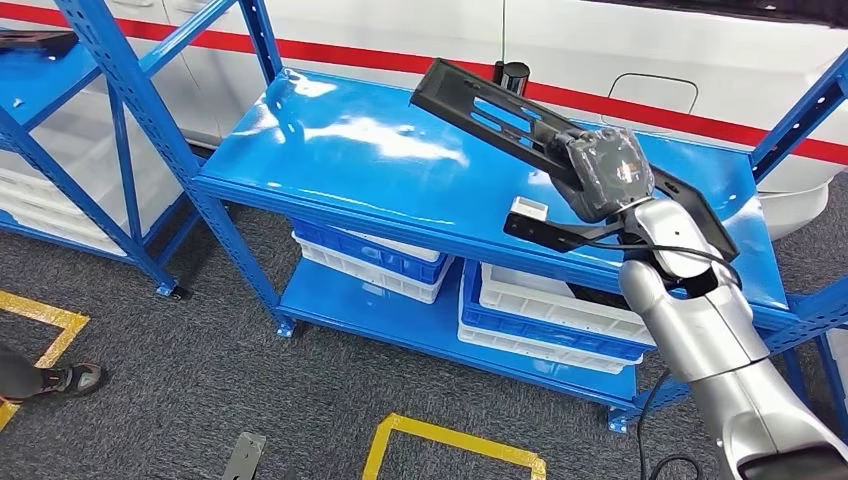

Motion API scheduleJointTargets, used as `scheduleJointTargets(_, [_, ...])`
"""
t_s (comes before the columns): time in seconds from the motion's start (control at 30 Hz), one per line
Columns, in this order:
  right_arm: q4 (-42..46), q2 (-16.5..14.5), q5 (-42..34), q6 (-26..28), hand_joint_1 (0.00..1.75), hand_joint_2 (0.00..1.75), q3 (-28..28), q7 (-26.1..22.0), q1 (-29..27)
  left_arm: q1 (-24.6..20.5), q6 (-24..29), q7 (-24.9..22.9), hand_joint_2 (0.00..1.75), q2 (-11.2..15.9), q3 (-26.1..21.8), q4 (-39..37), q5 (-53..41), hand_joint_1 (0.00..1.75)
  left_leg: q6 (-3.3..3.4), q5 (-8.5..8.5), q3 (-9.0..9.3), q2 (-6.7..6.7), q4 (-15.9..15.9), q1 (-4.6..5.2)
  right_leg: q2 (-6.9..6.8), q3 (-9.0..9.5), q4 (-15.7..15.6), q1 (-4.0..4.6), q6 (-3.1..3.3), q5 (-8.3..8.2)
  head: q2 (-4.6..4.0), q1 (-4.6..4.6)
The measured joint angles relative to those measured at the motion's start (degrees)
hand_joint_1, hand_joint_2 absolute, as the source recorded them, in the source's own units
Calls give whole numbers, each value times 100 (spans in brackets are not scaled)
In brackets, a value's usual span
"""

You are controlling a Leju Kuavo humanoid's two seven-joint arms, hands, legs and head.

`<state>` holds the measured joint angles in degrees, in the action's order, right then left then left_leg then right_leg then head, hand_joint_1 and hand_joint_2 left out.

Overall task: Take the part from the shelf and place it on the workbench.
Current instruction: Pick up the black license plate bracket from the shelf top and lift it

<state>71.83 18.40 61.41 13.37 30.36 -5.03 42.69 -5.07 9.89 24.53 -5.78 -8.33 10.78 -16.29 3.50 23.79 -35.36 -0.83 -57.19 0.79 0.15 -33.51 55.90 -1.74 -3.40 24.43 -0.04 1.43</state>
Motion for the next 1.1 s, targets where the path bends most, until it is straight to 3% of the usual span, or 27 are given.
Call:
scheduleJointTargets(0.03, [-2,9,1,52,166,175,-47,-9,-107,0,-29,-8,175,0,3,0,-40,0,29,-36,22,4,40,-13,-4,-3,17,3,-10,18,0,-2])
scheduleJointTargets(0.1, [-8,33,13,169,166,175,-151,-30,-332,-2,-114,-19,175,5,13,0,-113,0,88,-106,59,19,133,-38,-10,-133,335,15,40,251,0,-13])
scheduleJointTargets(0.17, [-20,51,25,243,166,175,-243,-41,-527,-2,-199,-25,175,17,18,0,-157,0,114,-128,47,24,151,-27,-10,-431,1045,12,117,634,0,-23])
scheduleJointTargets(0.23, [-40,56,39,260,166,175,-309,-41,-686,0,-254,-26,175,25,20,0,-173,0,113,-141,20,27,145,-14,-10,-673,1670,14,112,876,0,-24])
scheduleJointTargets(0.27, [-49,54,54,260,166,175,-337,-42,-753,0,-268,-27,175,27,20,0,-175,0,106,-149,2,27,138,-11,-10,-682,1758,14,83,891,0,-24])
scheduleJointTargets(0.3, [-55,51,71,260,166,175,-362,-44,-806,0,-271,-29,175,29,20,0,-178,0,96,-157,-18,27,124,-12,-11,-588,1638,9,41,829,0,-24])
scheduleJointTargets(0.4, [-58,34,112,258,166,175,-439,-52,-871,-5,-271,-35,175,42,20,0,-186,0,40,-165,-101,28,30,-27,-17,75,503,-29,-64,517,0,-28])
scheduleJointTargets(0.47, [-58,21,148,267,166,175,-505,-67,-910,-10,-272,-40,175,55,21,0,-199,0,-25,-176,-155,9,-47,-7,13,259,176,-3,-19,416,0,-30])
scheduleJointTargets(0.57, [-58,-7,211,295,166,175,-587,-99,-1026,-14,-292,-56,175,79,24,0,-248,0,-119,-178,-232,-23,-120,-14,37,187,227,0,119,326,0,-12])
scheduleJointTargets(0.6, [-56,-19,230,311,166,175,-609,-108,-1061,-16,-305,-67,175,91,26,0,-267,0,-159,-59,-282,-13,-220,-31,29,157,224,-17,177,289,0,0])
scheduleJointTargets(0.67, [-40,-33,264,346,166,175,-657,-120,-1123,-30,-329,-91,175,107,33,0,-298,0,-245,430,-479,23,-769,-70,8,78,221,-23,290,206,0,16])
scheduleJointTargets(0.73, [-16,-37,297,360,166,175,-717,-142,-1187,-54,-352,-113,175,110,43,0,-305,0,-308,894,-691,45,-1532,-107,-14,-20,224,-6,338,131,0,26])
scheduleJointTargets(0.77, [-7,-38,311,359,166,175,-744,-156,-1214,-63,-357,-120,175,114,48,0,-307,0,-325,980,-711,52,-1759,-126,-21,-68,226,1,339,94,0,25])
scheduleJointTargets(0.8, [-4,-40,324,356,166,175,-765,-172,-1229,-69,-357,-125,175,118,51,0,-307,0,-331,956,-626,58,-1778,-140,-25,-111,227,4,333,58,0,25])
scheduleJointTargets(0.83, [-3,-44,334,349,166,175,-783,-188,-1236,-74,-349,-127,175,123,52,0,-304,0,-326,850,-424,63,-1575,-149,-26,-148,227,5,323,21,0,26])
scheduleJointTargets(0.9, [-3,-59,347,322,166,175,-818,-225,-1229,-96,-320,-113,175,138,52,4,-300,0,-285,629,186,64,-756,-147,-23,-204,228,12,278,-42,0,29])
scheduleJointTargets(0.97, [-3,-74,357,302,166,175,-859,-249,-1200,-130,-284,-83,175,154,52,10,-299,0,-233,569,571,56,-160,-119,-27,-234,223,26,204,-110,0,17])
scheduleJointTargets(1.03, [1,-87,364,300,166,175,-886,-257,-1176,-148,-267,-66,175,166,52,13,-306,0,-174,540,589,50,-47,-81,-34,-250,195,26,108,-195,0,6])
scheduleJointTargets(1.1, [7,-97,366,299,166,175,-908,-260,-1174,-162,-266,-65,175,169,52,13,-316,0,-85,419,538,69,15,-82,-38,-305,237,32,56,-158,0,2])
